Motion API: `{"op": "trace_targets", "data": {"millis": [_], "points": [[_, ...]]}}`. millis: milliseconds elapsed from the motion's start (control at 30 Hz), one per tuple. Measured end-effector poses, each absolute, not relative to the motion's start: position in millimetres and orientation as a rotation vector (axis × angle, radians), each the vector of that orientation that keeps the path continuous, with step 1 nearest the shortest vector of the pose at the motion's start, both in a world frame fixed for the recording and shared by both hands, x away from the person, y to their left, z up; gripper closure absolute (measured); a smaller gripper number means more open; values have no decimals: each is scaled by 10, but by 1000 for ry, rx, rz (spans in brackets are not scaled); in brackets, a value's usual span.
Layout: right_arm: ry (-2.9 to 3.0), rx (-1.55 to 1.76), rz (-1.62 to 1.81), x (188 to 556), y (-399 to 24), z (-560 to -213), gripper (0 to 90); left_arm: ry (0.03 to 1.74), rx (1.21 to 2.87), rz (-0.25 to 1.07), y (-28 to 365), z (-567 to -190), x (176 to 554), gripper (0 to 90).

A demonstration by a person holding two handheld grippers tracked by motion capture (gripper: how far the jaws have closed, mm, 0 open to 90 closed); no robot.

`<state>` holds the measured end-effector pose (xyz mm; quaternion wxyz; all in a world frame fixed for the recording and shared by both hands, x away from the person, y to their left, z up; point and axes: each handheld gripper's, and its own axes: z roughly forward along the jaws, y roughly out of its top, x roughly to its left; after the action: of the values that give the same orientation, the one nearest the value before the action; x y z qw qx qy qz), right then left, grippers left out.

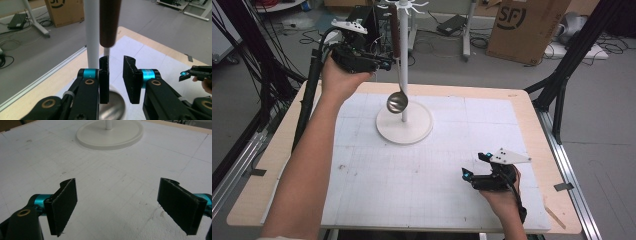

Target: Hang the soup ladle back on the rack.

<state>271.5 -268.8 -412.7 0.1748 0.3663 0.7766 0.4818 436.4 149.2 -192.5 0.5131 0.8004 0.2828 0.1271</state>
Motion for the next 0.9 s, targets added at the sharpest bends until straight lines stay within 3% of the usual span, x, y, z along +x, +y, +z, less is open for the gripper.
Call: {"op": "trace_targets", "data": {"millis": [433,900], "points": [[2204,1025,1365,2703,-2660,-4109,150,666,1980,321,1550,-2099,4204,498],[2212,1017,1358,2710,-2637,-4125,150,618,1943,283,1722,-2358,3941,363]]}}
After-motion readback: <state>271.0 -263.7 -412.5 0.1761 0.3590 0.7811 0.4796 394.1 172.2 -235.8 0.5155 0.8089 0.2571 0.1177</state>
